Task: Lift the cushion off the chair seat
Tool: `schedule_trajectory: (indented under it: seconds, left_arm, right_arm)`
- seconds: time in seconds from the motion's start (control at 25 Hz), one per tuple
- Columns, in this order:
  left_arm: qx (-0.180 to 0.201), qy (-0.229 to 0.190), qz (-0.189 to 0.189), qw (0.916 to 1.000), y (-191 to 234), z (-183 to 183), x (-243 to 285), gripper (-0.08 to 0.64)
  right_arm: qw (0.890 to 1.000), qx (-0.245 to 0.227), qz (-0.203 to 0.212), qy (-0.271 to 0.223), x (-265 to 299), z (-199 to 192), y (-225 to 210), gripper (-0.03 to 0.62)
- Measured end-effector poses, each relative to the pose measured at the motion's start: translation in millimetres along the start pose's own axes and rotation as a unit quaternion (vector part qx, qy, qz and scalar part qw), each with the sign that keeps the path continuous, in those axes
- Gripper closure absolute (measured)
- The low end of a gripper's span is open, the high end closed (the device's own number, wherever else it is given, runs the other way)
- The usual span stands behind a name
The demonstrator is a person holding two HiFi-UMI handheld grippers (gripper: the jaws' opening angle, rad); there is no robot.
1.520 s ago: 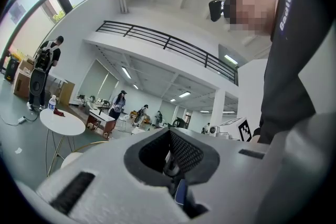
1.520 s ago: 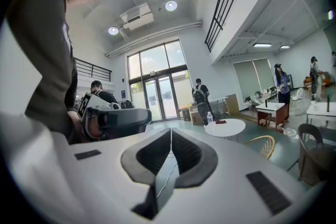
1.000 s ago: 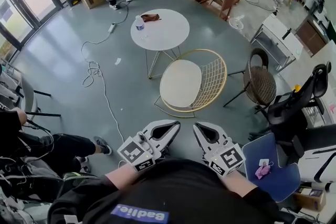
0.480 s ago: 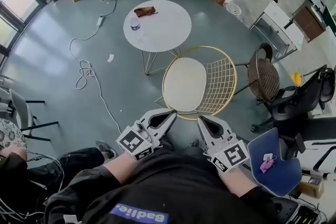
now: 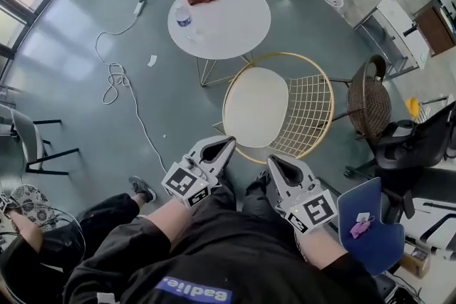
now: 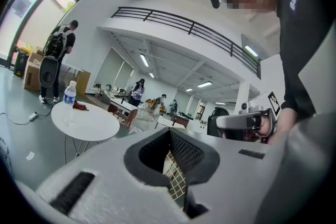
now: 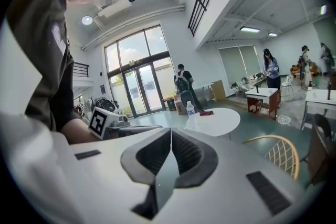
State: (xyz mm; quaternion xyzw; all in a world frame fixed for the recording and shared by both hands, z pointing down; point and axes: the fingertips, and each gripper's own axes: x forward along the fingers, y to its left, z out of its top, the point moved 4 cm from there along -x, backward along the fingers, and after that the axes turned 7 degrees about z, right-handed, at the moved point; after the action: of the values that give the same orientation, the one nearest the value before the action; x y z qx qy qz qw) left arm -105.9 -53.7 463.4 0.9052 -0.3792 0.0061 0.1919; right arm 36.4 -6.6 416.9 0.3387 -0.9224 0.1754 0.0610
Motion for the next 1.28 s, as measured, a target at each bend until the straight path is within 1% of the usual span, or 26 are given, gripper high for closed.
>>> schedule_trajectory:
  seconds: [0.12, 0.2, 0.36, 0.6, 0.92, 1.12, 1.2, 1.28]
  left_arm:
    - [-0.018, 0.011, 0.027, 0.9994, 22, -24, 17, 0.543]
    - [-0.027, 0.013, 0.036, 0.9989, 33, -34, 30, 0.543]
    - [-0.032, 0.022, 0.056, 0.9976, 57, -55, 48, 0.543]
    - [-0.043, 0.058, 0.093, 0.9931, 100, -109, 71, 0.541]
    - [-0.054, 0.111, 0.116, 0.9856, 153, -181, 95, 0.541]
    - [-0.065, 0.138, 0.129, 0.9799, 181, -221, 113, 0.540]
    - [-0.068, 0.150, 0.135, 0.9771, 193, -237, 119, 0.524]
    - [-0.076, 0.164, 0.140, 0.9735, 205, -254, 125, 0.470]
  right_arm:
    - [1.000, 0.007, 0.004, 0.014, 6, -17, -14, 0.565]
    - [1.000, 0.006, 0.007, 0.020, 12, -24, -26, 0.565]
    - [1.000, 0.004, 0.013, 0.024, 32, -38, -47, 0.565]
    - [0.999, 0.015, 0.014, 0.032, 58, -65, -75, 0.565]
    - [0.997, 0.035, 0.022, 0.057, 86, -104, -101, 0.565]
    - [0.997, 0.041, 0.018, 0.059, 100, -118, -124, 0.565]
    - [0.997, 0.043, 0.020, 0.060, 105, -124, -130, 0.565]
    - [0.997, 0.045, 0.023, 0.063, 109, -130, -135, 0.565]
